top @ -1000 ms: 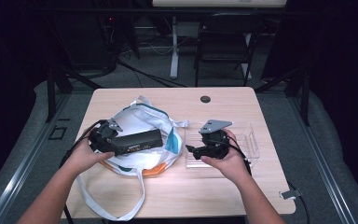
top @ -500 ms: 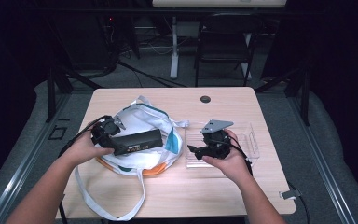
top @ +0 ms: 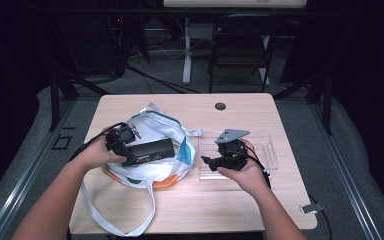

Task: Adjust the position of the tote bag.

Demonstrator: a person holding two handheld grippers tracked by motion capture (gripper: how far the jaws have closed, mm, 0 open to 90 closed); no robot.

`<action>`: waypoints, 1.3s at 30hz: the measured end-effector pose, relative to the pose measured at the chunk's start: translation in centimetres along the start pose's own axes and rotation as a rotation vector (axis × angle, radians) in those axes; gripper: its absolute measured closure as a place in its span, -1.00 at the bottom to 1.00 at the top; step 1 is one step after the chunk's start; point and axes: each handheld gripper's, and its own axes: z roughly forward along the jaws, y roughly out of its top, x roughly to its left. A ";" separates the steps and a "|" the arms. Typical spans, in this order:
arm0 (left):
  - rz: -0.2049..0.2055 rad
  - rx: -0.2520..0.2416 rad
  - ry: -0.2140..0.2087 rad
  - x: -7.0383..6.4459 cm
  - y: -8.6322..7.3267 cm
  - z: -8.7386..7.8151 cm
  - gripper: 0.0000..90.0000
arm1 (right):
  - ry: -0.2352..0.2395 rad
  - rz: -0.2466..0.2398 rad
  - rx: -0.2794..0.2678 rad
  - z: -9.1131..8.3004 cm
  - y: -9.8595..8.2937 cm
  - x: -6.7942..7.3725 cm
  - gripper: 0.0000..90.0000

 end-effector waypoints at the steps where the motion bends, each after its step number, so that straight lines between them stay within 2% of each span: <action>1: 0.006 0.005 -0.004 0.1 0.0 0.2 -0.31 | -0.003 -0.004 0.003 0.0 0.0 0.0 -0.45; 6: 0.009 0.016 -0.031 0.6 0.2 1.0 -0.31 | -0.003 -0.002 0.006 0.2 -0.1 0.1 -0.45; 9: -0.003 0.019 -0.045 0.9 0.1 1.5 -0.31 | 0.003 -0.009 0.014 0.3 0.0 0.2 -0.45; 16: -0.001 0.038 -0.067 1.0 0.3 2.3 -0.31 | 0.006 -0.010 0.016 0.6 -0.2 0.4 -0.45; 23: 0.020 0.055 -0.069 0.7 1.1 3.0 -0.31 | 0.008 -0.011 0.016 0.6 -0.2 0.4 -0.45; 33: 0.010 0.057 -0.086 0.9 1.3 3.5 -0.31 | 0.007 -0.015 0.021 0.7 -0.1 0.5 -0.45; 39: 0.036 0.072 -0.075 0.8 1.5 3.6 -0.30 | 0.009 -0.015 0.014 0.7 -0.1 0.6 -0.45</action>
